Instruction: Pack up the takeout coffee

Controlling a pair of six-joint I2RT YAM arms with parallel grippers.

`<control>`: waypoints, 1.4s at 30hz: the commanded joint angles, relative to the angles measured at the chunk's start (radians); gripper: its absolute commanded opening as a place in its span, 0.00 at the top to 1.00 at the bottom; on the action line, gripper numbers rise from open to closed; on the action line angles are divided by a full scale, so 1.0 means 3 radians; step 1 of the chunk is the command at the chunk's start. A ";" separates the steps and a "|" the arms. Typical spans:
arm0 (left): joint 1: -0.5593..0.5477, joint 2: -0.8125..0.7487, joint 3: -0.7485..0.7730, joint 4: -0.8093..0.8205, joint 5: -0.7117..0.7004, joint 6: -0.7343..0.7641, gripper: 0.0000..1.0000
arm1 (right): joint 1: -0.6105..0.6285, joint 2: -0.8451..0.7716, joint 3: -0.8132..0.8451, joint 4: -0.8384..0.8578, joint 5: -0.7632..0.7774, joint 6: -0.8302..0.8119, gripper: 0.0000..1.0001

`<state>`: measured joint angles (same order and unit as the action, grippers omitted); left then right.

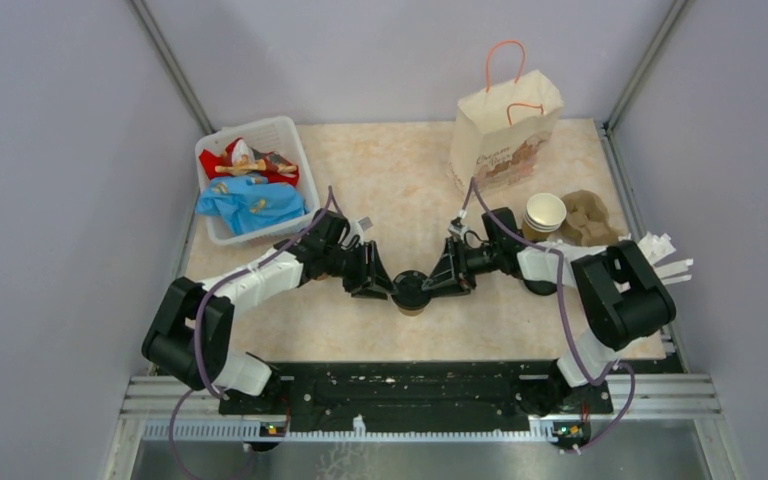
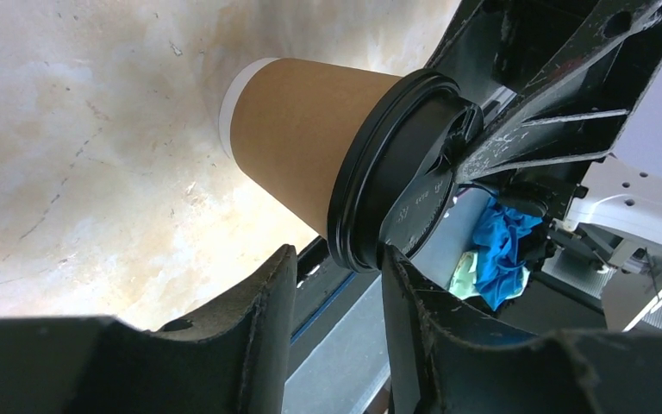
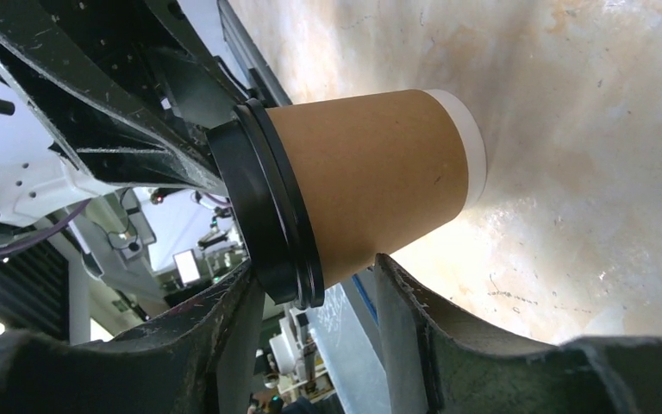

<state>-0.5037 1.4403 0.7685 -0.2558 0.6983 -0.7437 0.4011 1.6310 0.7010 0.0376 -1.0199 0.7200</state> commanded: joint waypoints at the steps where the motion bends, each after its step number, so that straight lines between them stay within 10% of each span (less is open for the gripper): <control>1: -0.0021 -0.0054 -0.0015 -0.0474 -0.0377 0.0316 0.52 | -0.0021 -0.0204 0.0036 -0.0262 0.0355 -0.0088 0.49; 12: -0.0020 -0.0062 0.0738 -0.0647 -0.0217 0.0257 0.27 | 0.0072 -0.0338 0.0377 -0.0821 0.0414 -0.0337 0.38; 42: -0.0010 -0.1277 0.2392 -0.2250 -0.1763 0.0639 0.25 | 0.1641 0.0731 0.1268 0.0146 0.1724 0.1000 0.50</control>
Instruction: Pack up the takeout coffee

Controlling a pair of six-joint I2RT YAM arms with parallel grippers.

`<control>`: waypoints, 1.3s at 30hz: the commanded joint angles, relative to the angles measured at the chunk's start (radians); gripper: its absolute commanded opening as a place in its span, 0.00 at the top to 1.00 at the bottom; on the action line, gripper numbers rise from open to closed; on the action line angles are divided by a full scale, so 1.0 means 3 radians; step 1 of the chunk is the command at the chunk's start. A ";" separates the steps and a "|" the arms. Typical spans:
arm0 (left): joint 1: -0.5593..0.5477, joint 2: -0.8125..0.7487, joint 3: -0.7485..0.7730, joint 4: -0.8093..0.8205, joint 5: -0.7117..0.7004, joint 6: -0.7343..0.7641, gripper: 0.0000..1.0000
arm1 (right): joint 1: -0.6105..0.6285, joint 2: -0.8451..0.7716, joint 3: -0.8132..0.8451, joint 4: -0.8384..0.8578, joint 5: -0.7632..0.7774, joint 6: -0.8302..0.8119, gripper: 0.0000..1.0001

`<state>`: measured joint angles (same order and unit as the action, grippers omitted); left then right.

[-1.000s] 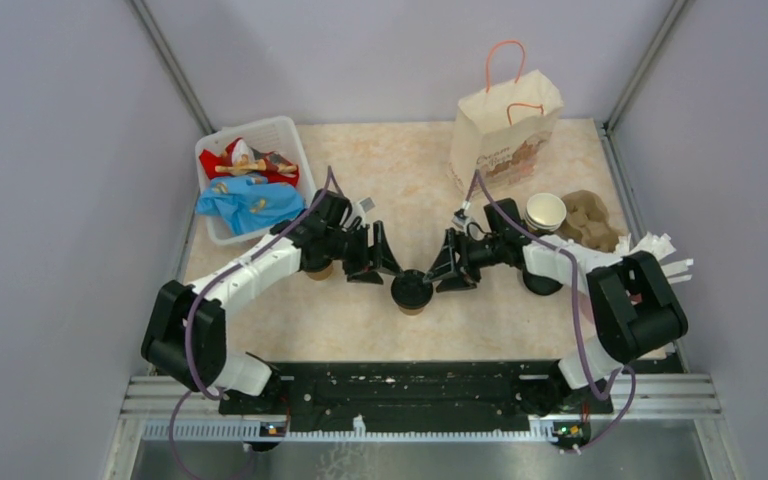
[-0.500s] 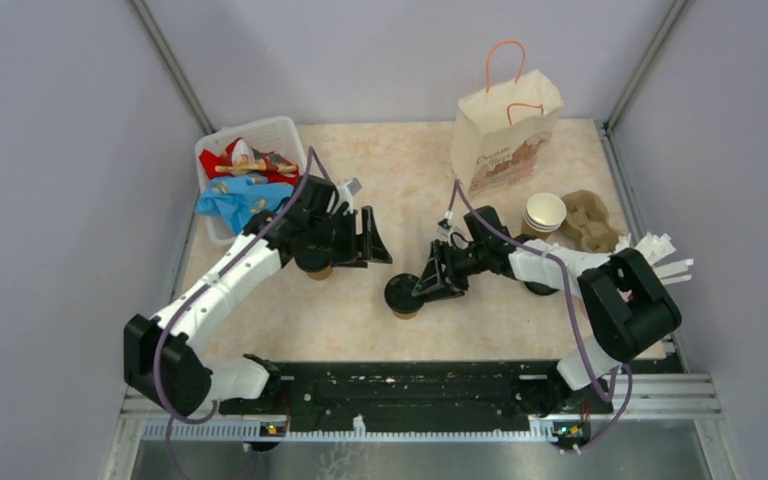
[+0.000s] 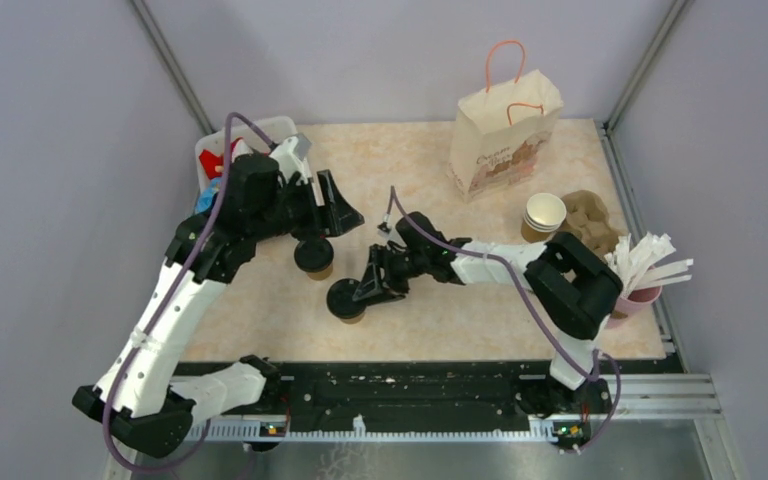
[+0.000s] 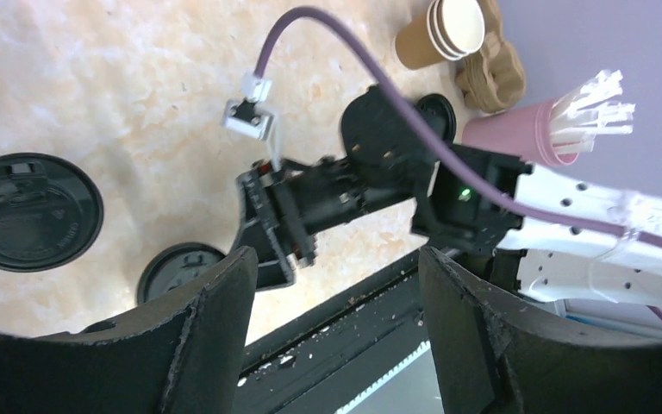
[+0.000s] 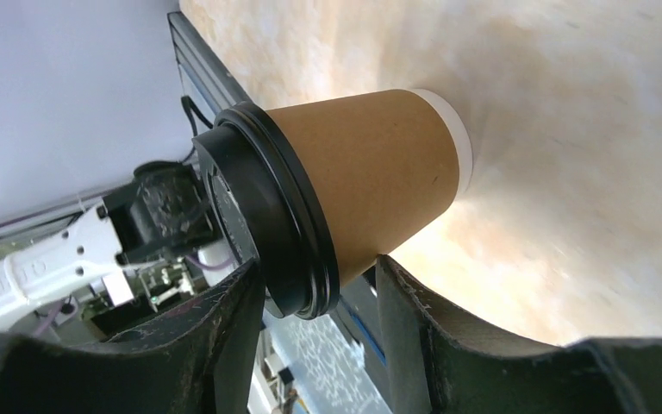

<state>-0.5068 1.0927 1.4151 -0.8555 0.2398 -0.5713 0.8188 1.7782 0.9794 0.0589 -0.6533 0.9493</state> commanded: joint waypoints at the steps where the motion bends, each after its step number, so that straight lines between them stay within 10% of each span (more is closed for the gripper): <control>1: -0.0002 -0.0138 0.0269 -0.0297 -0.0252 0.0068 0.25 | 0.0308 0.0312 0.0414 0.0055 0.0571 0.0273 0.50; 12: 0.0002 -0.0404 0.0324 -0.0542 -0.0366 0.0023 0.24 | 0.0623 0.0613 0.0921 0.0007 0.0876 0.0438 0.46; 23: -0.0003 -0.0337 0.0493 -0.0426 -0.0318 0.0006 0.23 | 0.0509 -0.0298 0.1275 -0.1104 0.1102 -0.0090 0.09; 31: -0.0003 -0.0182 0.0409 -0.0084 -0.0235 0.0047 0.14 | -0.0712 -0.1646 0.1165 -0.2664 0.1813 -0.1106 0.04; 39: -0.0003 0.0344 0.0455 0.0250 0.0134 0.0206 0.09 | -0.2082 -0.1431 0.1960 -0.2762 0.1804 -0.1121 0.04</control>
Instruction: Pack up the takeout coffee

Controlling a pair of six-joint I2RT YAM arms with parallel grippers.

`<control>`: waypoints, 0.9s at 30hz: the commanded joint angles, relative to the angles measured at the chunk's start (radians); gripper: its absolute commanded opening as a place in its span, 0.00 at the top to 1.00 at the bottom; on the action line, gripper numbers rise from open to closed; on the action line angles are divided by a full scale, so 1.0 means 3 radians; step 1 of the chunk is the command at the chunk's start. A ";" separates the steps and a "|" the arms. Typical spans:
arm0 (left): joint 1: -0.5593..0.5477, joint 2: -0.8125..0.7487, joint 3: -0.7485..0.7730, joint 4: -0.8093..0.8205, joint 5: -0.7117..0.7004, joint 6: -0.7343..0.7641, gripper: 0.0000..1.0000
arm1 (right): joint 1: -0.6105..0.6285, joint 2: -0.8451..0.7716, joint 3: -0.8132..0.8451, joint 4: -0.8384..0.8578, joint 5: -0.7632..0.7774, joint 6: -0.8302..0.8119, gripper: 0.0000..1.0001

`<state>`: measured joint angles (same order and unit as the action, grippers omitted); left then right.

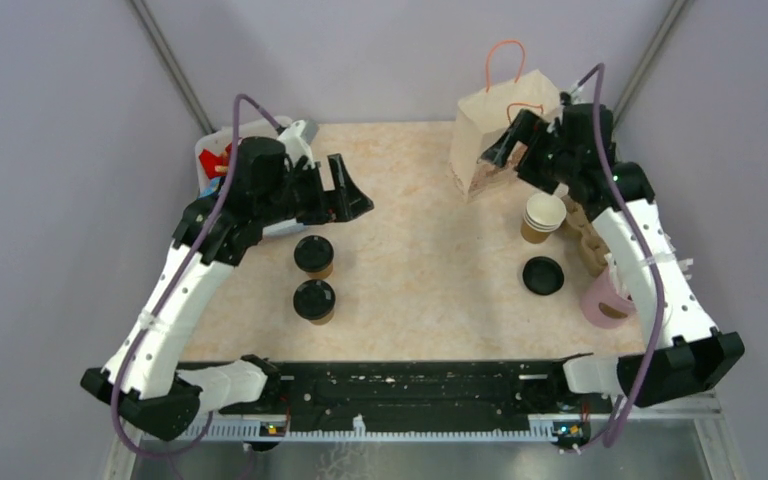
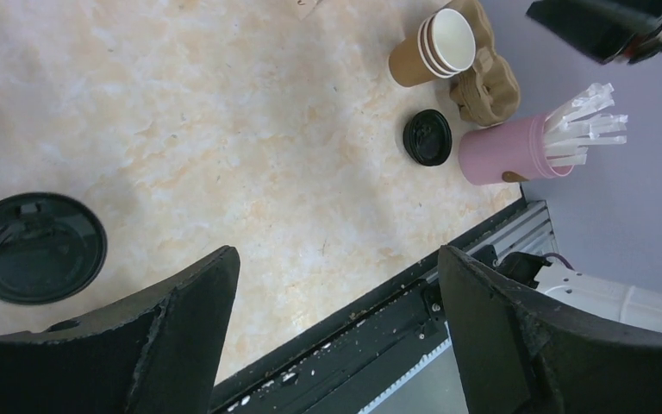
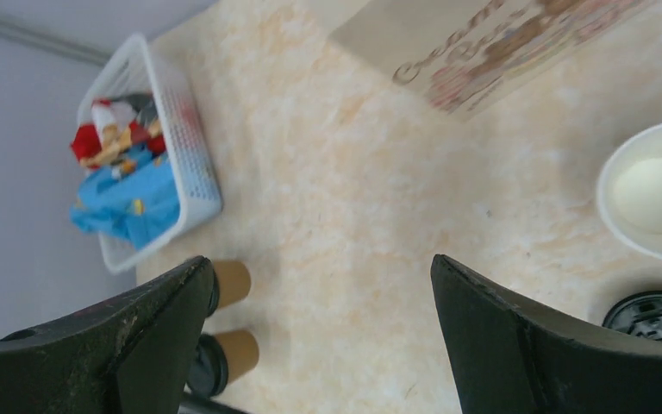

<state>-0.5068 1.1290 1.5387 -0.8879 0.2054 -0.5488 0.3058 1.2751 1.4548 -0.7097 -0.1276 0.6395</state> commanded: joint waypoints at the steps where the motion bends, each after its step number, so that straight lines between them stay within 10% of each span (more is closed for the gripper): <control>1: -0.0002 0.0278 0.0054 0.0420 0.0308 0.0144 0.08 | -0.0481 0.0320 0.0483 -0.0199 0.0069 -0.0054 0.04; 27: 0.0242 0.1271 0.0200 0.0407 0.0773 0.1156 0.02 | -0.1526 0.1619 0.0784 -0.1024 0.1177 -0.2170 0.49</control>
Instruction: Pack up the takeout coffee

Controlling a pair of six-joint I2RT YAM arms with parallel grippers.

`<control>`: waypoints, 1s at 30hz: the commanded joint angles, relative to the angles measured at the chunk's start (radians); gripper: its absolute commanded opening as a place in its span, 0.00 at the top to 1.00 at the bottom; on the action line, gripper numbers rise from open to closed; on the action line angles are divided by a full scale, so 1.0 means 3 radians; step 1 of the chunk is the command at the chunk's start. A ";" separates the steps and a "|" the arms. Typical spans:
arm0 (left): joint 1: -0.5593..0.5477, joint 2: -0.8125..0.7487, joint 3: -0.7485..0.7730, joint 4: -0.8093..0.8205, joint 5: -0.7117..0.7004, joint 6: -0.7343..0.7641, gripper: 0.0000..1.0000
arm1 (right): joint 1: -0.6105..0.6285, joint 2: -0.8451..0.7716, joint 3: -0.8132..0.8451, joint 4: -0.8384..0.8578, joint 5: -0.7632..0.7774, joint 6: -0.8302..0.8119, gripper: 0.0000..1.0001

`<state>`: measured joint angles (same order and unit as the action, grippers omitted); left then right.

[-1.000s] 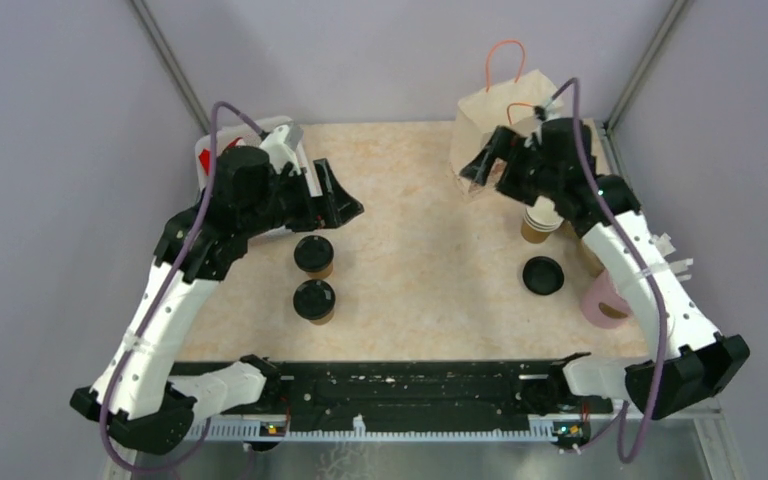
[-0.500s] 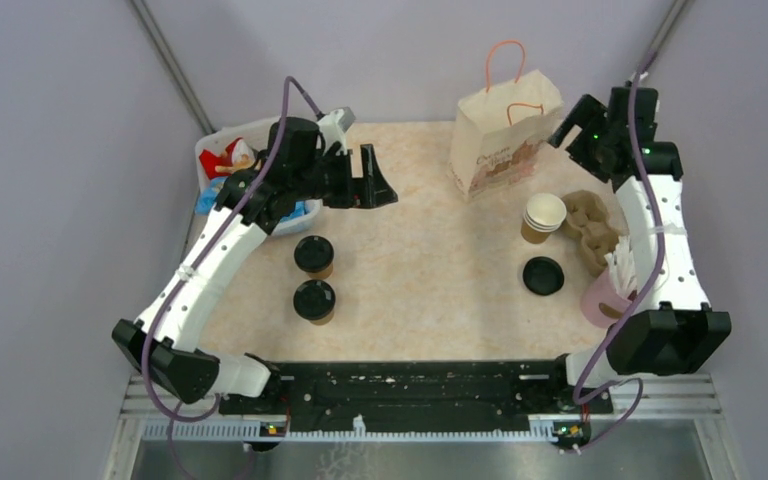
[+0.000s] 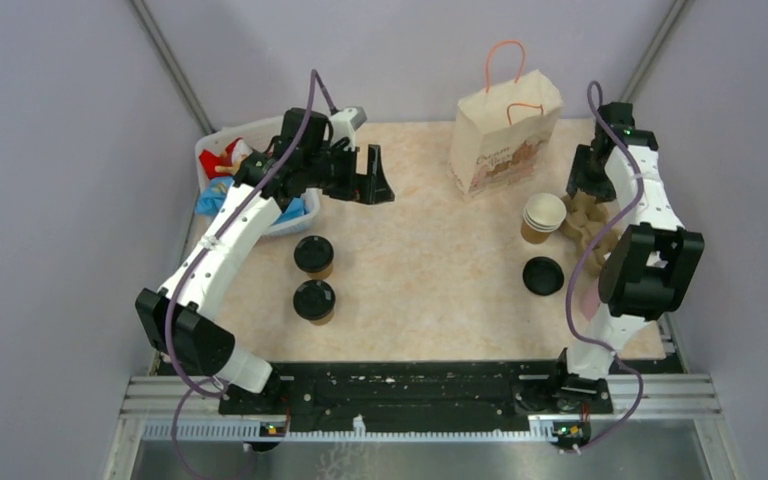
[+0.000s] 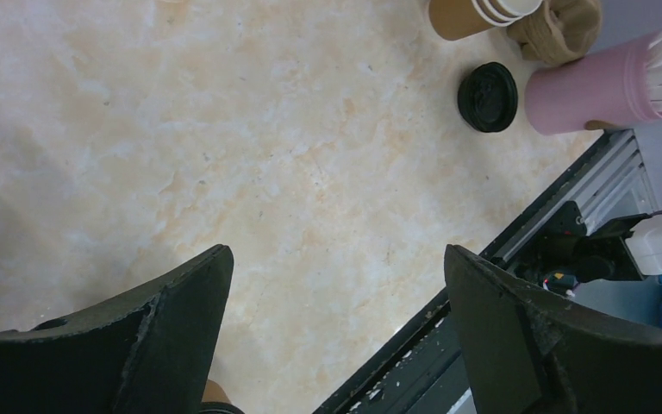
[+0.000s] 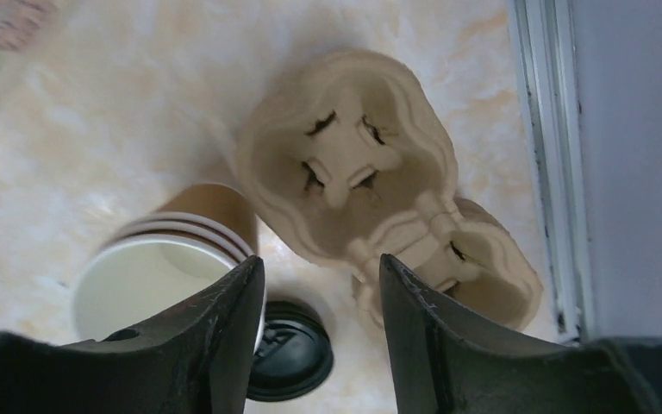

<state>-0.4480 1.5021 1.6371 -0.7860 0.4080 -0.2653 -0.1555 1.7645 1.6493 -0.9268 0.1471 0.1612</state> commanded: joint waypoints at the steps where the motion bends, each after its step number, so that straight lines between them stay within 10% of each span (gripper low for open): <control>1: 0.0046 0.0042 -0.0169 0.0074 0.0095 0.0227 0.02 | 0.0051 -0.0030 0.0062 -0.0282 0.0327 -0.0721 0.50; 20: 0.0153 0.0204 -0.0176 0.0064 0.0204 0.0205 0.02 | 0.0020 -0.0425 -0.1008 0.0147 0.0181 -0.1012 0.74; 30: 0.0164 0.0181 -0.0195 0.0050 0.0215 0.0199 0.02 | -0.0023 -0.0414 -0.1165 0.0348 0.0052 -0.0926 0.70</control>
<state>-0.4053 1.5707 1.5768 -0.7864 0.4541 -0.2104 -0.1558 1.6691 1.2888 -0.8806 0.1871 -0.1299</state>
